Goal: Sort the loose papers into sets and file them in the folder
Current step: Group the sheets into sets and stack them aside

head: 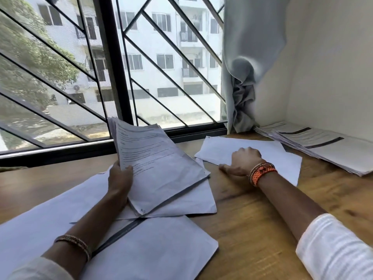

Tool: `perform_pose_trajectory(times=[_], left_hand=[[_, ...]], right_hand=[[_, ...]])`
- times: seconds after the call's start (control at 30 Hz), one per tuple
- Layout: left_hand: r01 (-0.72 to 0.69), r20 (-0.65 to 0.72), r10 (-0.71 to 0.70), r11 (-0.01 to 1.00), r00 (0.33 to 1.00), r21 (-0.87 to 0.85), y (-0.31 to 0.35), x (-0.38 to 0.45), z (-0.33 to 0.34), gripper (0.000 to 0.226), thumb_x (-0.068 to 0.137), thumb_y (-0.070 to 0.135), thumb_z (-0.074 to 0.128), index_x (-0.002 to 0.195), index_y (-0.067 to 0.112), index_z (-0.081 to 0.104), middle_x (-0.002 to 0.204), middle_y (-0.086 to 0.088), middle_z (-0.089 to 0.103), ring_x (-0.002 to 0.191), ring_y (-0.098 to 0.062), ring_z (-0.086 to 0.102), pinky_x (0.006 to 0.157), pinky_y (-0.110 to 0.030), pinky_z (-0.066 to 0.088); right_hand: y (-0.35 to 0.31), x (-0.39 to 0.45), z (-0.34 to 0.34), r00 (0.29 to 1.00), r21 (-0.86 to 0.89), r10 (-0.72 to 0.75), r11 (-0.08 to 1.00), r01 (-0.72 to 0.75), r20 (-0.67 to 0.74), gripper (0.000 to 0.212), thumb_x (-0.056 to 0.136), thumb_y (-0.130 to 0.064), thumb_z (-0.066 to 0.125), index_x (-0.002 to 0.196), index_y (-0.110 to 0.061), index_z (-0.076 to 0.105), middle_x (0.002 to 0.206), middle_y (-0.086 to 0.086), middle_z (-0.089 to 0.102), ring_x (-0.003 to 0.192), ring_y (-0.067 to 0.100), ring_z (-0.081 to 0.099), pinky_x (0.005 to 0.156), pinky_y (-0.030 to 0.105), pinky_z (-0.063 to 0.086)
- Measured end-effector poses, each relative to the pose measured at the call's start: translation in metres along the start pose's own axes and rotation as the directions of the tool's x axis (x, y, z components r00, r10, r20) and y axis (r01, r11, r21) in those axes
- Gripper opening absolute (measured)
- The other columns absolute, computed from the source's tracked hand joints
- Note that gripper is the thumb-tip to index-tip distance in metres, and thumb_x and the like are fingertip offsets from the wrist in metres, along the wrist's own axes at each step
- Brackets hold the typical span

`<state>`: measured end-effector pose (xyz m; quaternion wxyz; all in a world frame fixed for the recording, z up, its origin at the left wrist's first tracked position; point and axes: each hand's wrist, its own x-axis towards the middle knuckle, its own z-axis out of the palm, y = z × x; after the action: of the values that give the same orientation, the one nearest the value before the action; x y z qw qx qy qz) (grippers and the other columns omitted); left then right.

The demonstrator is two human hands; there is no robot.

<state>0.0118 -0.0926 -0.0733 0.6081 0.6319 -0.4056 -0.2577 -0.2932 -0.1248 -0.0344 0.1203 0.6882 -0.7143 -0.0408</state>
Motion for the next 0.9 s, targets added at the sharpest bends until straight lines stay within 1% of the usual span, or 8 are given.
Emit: perform_pose_trajectory(times=[0.1, 0.3, 0.53, 0.67, 0.73, 0.77, 0.83, 0.9], left_hand=[[-0.004, 0.012, 0.004, 1.000, 1.000, -0.001, -0.001, 0.000, 0.001, 0.040, 0.095, 0.003, 0.046, 0.135, 0.003, 0.048, 0.130, -0.017, 0.056, 0.116, -0.036, 0.053, 0.098, -0.041, 0.045], [0.001, 0.032, -0.002, 1.000, 0.999, 0.011, -0.001, -0.001, 0.001, 0.040, 0.096, 0.004, 0.045, 0.136, 0.005, 0.046, 0.132, -0.016, 0.054, 0.117, -0.035, 0.052, 0.097, -0.040, 0.045], [-0.015, 0.042, 0.014, 0.999, 0.999, 0.031, 0.005, -0.006, 0.000, 0.040, 0.094, 0.005, 0.046, 0.134, 0.004, 0.048, 0.131, -0.016, 0.056, 0.116, -0.035, 0.054, 0.101, -0.045, 0.044], [-0.026, 0.044, 0.023, 0.998, 0.999, 0.065, 0.005, -0.009, -0.001, 0.041, 0.095, 0.004, 0.045, 0.136, 0.005, 0.045, 0.132, -0.016, 0.055, 0.119, -0.036, 0.052, 0.103, -0.044, 0.042], [-0.048, 0.040, 0.045, 0.996, 0.998, 0.074, 0.006, -0.010, -0.001, 0.042, 0.095, 0.004, 0.045, 0.137, 0.007, 0.046, 0.132, -0.015, 0.055, 0.118, -0.036, 0.052, 0.103, -0.045, 0.042], [-0.059, 0.035, 0.056, 0.996, 0.998, 0.069, 0.006, -0.010, -0.001, 0.042, 0.094, 0.005, 0.045, 0.137, 0.009, 0.046, 0.130, -0.015, 0.056, 0.117, -0.036, 0.052, 0.103, -0.046, 0.042], [-0.073, 0.040, 0.072, 0.996, 0.997, 0.042, 0.005, -0.010, -0.002, 0.040, 0.093, 0.006, 0.048, 0.133, 0.011, 0.050, 0.125, -0.013, 0.059, 0.114, -0.036, 0.054, 0.101, -0.047, 0.044], [-0.076, 0.076, 0.077, 0.997, 0.994, -0.013, 0.004, -0.010, -0.001, 0.033, 0.091, 0.008, 0.052, 0.123, 0.013, 0.058, 0.113, -0.012, 0.063, 0.108, -0.036, 0.058, 0.097, -0.048, 0.047]], right_hand=[[-0.005, -0.006, -0.009, 1.000, -0.089, 0.003, 0.996, -0.002, 0.015, 0.070, 0.088, -0.068, 0.039, 0.125, -0.011, 0.057, 0.127, 0.010, 0.058, 0.116, 0.028, 0.055, 0.088, 0.034, 0.046], [-0.001, -0.001, -0.006, 0.960, 0.202, -0.010, 0.978, -0.048, 0.279, 0.071, 0.097, -0.054, 0.038, 0.144, -0.001, 0.029, 0.145, 0.016, 0.042, 0.131, 0.032, 0.043, 0.103, 0.039, 0.036], [-0.019, -0.009, -0.010, 0.995, 0.045, -0.018, 0.999, 0.014, 0.098, 0.048, 0.095, -0.011, 0.046, 0.140, 0.002, 0.034, 0.137, 0.018, 0.050, 0.124, 0.033, 0.050, 0.098, 0.037, 0.043], [-0.003, -0.012, -0.025, 0.998, 0.285, 0.041, 0.958, -0.023, -0.057, 0.035, 0.091, -0.007, 0.049, 0.125, 0.000, 0.050, 0.127, 0.019, 0.055, 0.115, 0.036, 0.055, 0.084, 0.035, 0.046], [0.015, -0.014, -0.050, 0.995, 0.695, 0.028, 0.717, 0.046, -0.094, 0.027, 0.088, 0.001, 0.050, 0.114, 0.005, 0.056, 0.111, 0.022, 0.061, 0.103, 0.036, 0.061, 0.071, 0.029, 0.043], [0.023, -0.021, -0.065, 0.994, 0.885, 0.018, 0.457, 0.089, -0.109, 0.023, 0.086, 0.005, 0.051, 0.108, 0.004, 0.059, 0.102, 0.022, 0.063, 0.090, 0.032, 0.066, 0.064, 0.023, 0.046], [0.037, -0.036, -0.090, 0.990, 0.990, 0.038, -0.031, 0.136, -0.135, 0.018, 0.085, 0.005, 0.054, 0.096, -0.004, 0.065, 0.083, 0.013, 0.066, 0.058, 0.013, 0.065, 0.048, 0.013, 0.046], [0.041, -0.041, -0.093, 0.988, 0.955, 0.008, -0.257, 0.150, -0.153, 0.020, 0.082, 0.005, 0.055, 0.089, -0.009, 0.069, 0.072, 0.004, 0.068, 0.054, 0.012, 0.064, 0.046, 0.015, 0.049]])
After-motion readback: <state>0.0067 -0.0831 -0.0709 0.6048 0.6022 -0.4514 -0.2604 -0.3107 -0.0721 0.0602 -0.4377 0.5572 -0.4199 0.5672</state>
